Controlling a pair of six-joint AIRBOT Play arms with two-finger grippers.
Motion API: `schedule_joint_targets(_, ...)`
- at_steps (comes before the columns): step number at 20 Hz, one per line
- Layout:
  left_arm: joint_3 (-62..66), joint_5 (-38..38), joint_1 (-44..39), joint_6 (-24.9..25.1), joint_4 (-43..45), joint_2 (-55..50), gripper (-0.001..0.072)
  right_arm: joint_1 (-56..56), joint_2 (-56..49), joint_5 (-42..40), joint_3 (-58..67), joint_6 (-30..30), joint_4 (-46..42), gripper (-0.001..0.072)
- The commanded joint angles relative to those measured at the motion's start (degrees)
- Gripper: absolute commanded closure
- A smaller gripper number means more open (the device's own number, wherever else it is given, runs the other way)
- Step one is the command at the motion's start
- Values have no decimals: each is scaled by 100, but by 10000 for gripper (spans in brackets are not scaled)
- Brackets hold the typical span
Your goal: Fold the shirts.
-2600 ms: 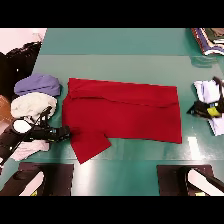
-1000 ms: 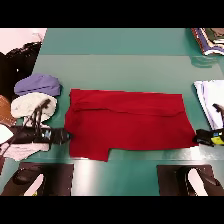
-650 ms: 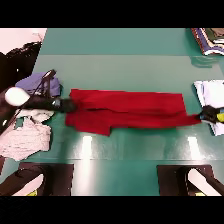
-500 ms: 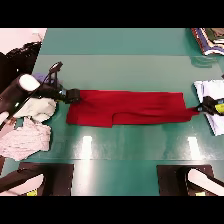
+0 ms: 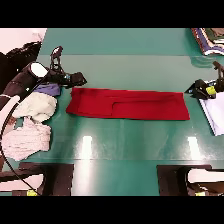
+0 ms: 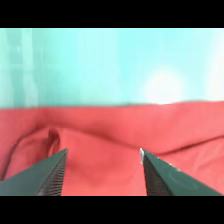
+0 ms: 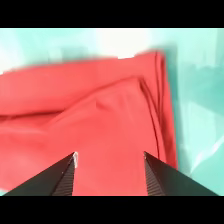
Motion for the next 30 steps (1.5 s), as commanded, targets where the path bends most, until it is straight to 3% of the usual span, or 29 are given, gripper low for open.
schedule_joint_targets(1,129,44,4,-72,11,-37,166,-55,-352,219,595,-168,4,214)
schedule_joint_targets(5,339,-811,2,-4,-31,-28,169,-570,-337,767,179,-763,9,214)
schedule_joint_targets(6,339,-938,2,-2,-28,-28,312,-721,-354,758,-33,-857,17,214)
schedule_joint_targets(7,337,-1051,2,42,-28,-28,573,-890,-407,730,-238,-922,26,214)
schedule_joint_targets(8,337,-1113,2,52,-31,-28,670,-1014,-496,710,-385,-1019,42,214)
schedule_joint_targets(13,337,-1176,2,35,-57,-31,671,-1143,-1106,673,-658,-1674,922,214)
schedule_joint_targets(17,337,-1174,-114,35,-122,-46,678,-758,-1419,669,-645,-1714,1023,217)
schedule_joint_targets(18,337,-1141,-201,37,-125,-46,678,-658,-1451,671,-645,-1775,1130,290)
schedule_joint_targets(21,387,-772,-636,37,-210,-142,679,-459,-1362,791,-643,-2026,1384,632)
schedule_joint_targets(22,542,-785,-761,37,-258,-293,679,-455,-1270,903,-643,-2135,1480,695)
schedule_joint_targets(26,1799,-1012,-1355,37,-304,-1292,679,-426,-385,1016,-643,-2175,2129,696)
schedule_joint_targets(30,3034,-1185,-2079,35,-313,-2404,679,26,551,1019,-103,-1434,2247,697)
